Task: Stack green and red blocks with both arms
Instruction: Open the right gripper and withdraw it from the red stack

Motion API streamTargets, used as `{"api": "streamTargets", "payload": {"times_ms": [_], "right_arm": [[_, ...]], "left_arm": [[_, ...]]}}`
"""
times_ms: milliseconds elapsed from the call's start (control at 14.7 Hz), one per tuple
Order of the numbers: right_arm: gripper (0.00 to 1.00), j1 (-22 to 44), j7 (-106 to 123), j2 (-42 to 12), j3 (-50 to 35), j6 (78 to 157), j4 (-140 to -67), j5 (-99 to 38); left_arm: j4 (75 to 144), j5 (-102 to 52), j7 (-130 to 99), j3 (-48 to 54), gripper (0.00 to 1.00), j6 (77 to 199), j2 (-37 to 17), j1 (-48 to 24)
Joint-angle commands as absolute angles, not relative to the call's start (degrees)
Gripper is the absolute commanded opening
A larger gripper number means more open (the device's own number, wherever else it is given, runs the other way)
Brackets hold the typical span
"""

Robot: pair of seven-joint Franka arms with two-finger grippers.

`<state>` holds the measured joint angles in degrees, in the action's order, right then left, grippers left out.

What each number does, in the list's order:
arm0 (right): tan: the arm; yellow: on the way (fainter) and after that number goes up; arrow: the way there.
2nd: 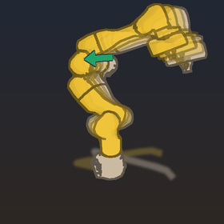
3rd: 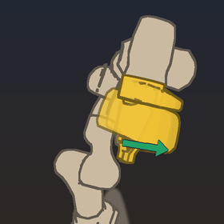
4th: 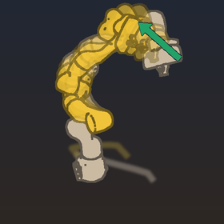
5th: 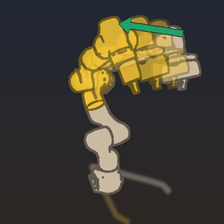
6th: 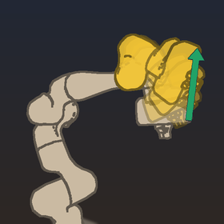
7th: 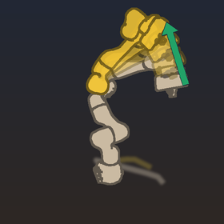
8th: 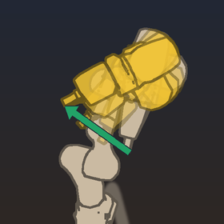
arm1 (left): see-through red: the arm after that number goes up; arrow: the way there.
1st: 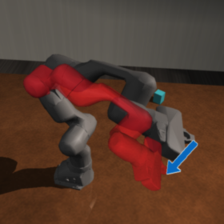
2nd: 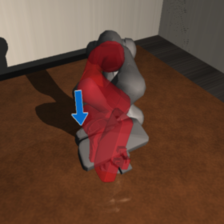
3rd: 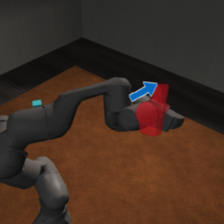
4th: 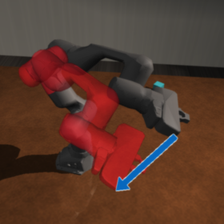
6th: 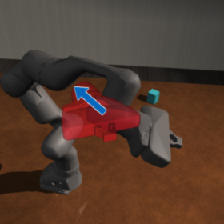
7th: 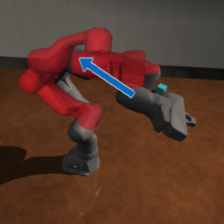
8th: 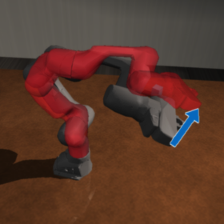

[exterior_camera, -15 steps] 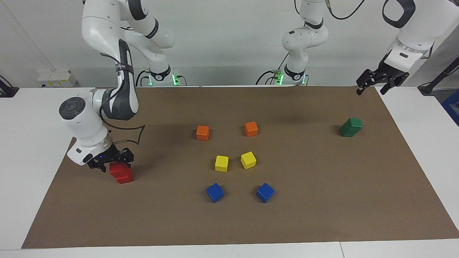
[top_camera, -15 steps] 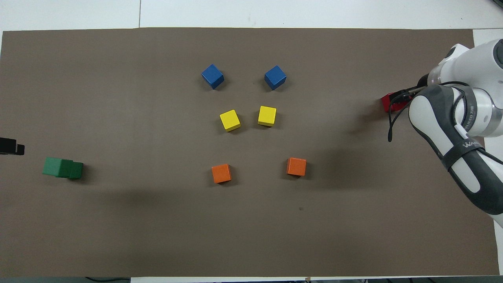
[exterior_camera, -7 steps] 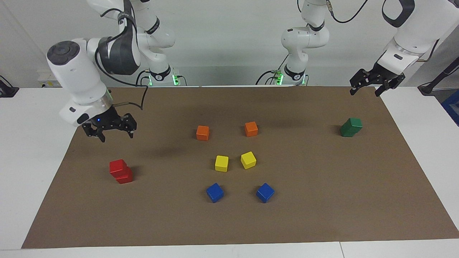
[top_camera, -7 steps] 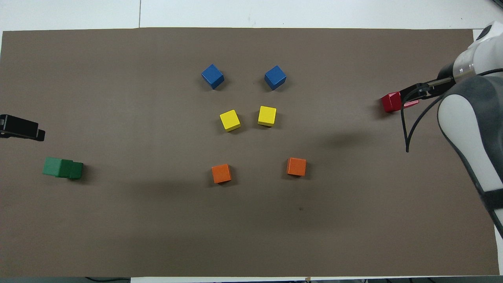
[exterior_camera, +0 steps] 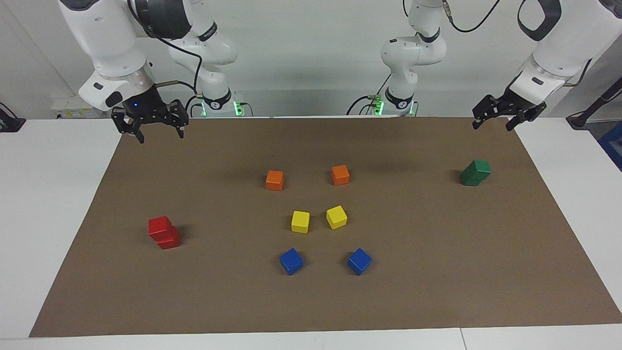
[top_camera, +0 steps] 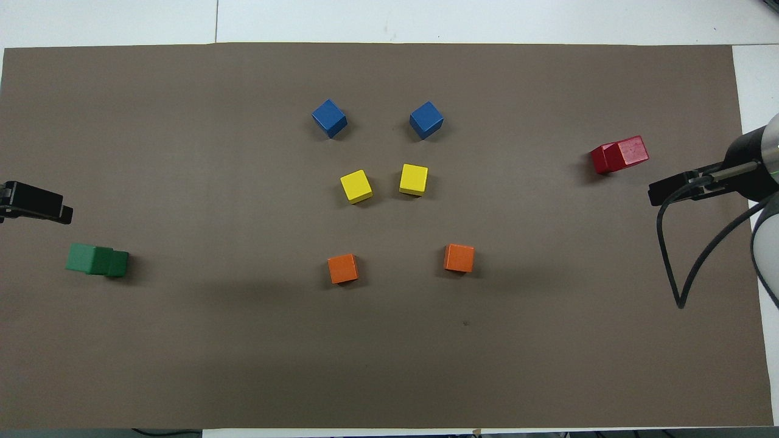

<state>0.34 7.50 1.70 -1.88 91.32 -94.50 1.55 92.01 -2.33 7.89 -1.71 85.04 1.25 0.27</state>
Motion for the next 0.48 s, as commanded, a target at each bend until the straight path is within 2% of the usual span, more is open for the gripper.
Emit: {"api": "streamTargets", "payload": {"times_ms": [0,409], "right_arm": [[1.00,-0.6,6.9,1.5,-2.2,90.4,-94.6,1.0],[1.00,-0.9,6.9,1.6,-2.2,90.4,-94.7,1.0]], "left_arm": [[91.6,-1.1,7.2,-2.5,1.00,84.2,1.4,-0.7],[91.6,-1.1,7.2,-2.2,1.00,84.1,1.4,-0.8]]}}
